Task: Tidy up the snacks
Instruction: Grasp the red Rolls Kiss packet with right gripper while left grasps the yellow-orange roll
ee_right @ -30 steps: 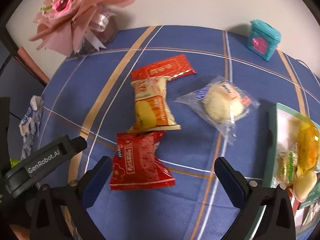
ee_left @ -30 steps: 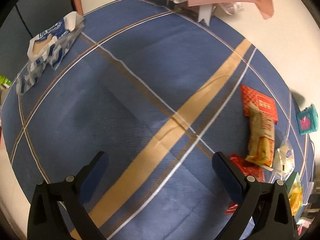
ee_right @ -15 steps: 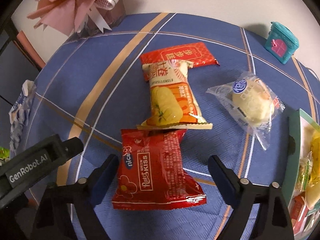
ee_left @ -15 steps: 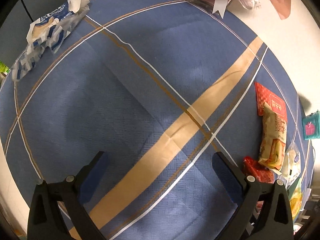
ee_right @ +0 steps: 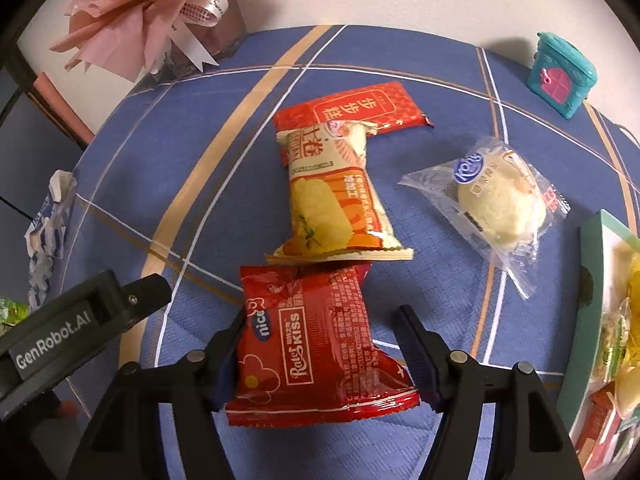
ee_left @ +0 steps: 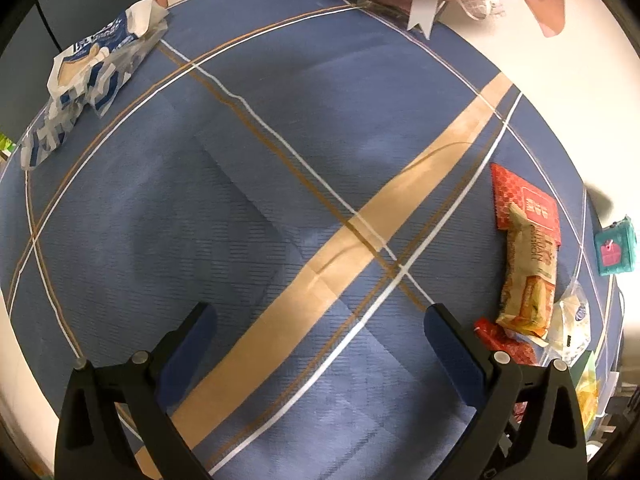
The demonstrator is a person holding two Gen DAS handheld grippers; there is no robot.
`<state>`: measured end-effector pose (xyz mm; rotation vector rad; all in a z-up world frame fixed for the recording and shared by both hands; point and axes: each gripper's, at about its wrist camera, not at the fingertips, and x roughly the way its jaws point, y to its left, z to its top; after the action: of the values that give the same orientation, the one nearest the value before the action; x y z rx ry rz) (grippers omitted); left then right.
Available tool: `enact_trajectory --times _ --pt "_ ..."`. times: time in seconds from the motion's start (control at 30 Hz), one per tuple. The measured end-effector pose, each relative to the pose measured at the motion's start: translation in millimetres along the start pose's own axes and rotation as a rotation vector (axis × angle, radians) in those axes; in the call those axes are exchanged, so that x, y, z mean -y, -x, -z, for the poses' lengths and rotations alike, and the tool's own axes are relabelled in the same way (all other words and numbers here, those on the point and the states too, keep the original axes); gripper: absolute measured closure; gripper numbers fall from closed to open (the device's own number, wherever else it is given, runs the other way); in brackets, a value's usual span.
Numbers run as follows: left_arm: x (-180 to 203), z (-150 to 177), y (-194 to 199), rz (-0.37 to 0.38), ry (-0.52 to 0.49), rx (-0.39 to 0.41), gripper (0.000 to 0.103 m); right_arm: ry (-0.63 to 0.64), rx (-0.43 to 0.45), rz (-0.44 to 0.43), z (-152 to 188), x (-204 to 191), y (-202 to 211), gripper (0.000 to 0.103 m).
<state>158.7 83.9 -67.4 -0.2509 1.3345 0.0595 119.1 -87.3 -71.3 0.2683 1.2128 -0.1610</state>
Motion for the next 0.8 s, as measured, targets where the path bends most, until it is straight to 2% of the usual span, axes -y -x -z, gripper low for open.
enact_trajectory --times 0.2,0.37,0.63,0.8 --pt "13.2 3.8 10.8 0.012 -0.024 0.019 0.000 0.003 -0.038 0.038 -3.3 5.8 6.8 0.032" --pt "21.2 4.1 20.9 0.022 -0.046 0.040 0.000 0.009 -0.027 0.045 -9.2 9.2 24.8 0.032" --pt "37.2 7.6 28.1 0.044 -0.073 0.060 0.000 -0.038 0.059 0.029 -16.8 28.3 62.0 0.032" --pt "62.6 9.6 28.4 0.097 -0.110 0.071 0.000 -0.106 0.116 0.078 -19.6 59.5 83.0 0.032"
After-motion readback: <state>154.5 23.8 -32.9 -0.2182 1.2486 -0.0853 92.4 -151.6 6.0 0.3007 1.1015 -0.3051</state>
